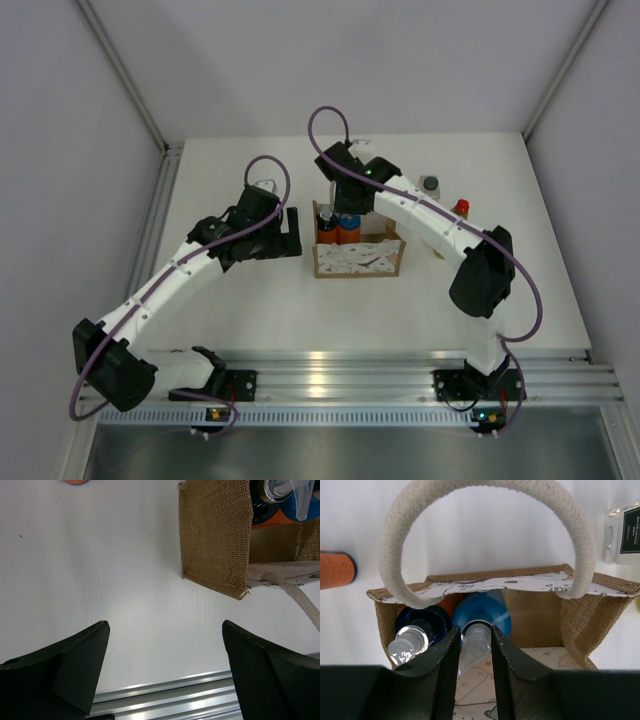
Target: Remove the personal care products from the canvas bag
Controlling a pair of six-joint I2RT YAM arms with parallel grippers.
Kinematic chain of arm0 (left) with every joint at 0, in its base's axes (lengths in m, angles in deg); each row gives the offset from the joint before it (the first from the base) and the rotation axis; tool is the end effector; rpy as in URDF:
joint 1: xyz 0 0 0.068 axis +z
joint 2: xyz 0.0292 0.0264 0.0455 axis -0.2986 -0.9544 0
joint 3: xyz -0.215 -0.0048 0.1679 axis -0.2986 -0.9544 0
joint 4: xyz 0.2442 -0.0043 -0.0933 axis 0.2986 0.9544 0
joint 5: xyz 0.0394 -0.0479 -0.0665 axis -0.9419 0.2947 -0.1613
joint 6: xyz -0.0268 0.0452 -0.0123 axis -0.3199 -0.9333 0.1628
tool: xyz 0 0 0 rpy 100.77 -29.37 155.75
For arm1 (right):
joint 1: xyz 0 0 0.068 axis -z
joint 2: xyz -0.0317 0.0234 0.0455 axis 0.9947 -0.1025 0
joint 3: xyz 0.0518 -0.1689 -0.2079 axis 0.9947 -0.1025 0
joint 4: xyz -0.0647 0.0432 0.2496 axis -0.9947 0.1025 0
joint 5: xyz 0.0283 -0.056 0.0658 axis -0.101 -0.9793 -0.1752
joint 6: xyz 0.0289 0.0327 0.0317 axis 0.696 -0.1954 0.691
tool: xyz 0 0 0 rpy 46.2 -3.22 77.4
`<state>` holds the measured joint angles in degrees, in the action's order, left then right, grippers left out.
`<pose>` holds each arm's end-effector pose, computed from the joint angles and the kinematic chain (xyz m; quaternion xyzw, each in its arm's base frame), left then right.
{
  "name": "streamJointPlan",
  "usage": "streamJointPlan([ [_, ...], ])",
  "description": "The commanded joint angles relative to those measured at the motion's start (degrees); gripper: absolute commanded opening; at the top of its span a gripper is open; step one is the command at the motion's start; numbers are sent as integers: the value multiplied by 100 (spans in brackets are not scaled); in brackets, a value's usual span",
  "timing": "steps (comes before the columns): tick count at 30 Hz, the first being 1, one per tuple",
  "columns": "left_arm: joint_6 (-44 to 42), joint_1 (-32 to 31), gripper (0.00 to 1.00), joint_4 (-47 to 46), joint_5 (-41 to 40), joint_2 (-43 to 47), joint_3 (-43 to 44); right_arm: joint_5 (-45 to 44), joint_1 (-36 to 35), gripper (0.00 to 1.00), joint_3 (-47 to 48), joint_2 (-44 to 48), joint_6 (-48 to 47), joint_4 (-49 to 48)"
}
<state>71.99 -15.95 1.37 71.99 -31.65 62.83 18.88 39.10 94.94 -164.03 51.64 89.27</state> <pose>0.2137 -0.1341 0.3201 -0.0203 0.9399 -0.1233 0.3178 0.3089 0.2865 0.3232 0.0386 0.9375 0.0233 0.3450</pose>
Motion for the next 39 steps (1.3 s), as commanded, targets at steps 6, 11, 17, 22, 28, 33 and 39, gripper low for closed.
streamJointPlan([
  [6,-149,-8,99,-73,34,-30,83,-70,-201,29,-72,80,215,165],
  [11,-140,-8,99,-64,34,14,39,-61,-227,31,-169,124,276,165],
  [17,-131,-8,99,-64,60,40,21,-140,-253,34,-204,203,267,165],
  [22,-140,-8,99,-64,87,49,21,-140,-262,32,-248,256,276,165],
  [28,-131,-16,99,-64,113,40,21,-132,-280,31,-327,300,302,157],
  [33,-148,-8,98,-64,122,49,4,-114,-280,26,-301,212,276,165],
  [39,-166,-8,99,-64,104,67,-23,-105,-280,10,-257,194,189,148],
])
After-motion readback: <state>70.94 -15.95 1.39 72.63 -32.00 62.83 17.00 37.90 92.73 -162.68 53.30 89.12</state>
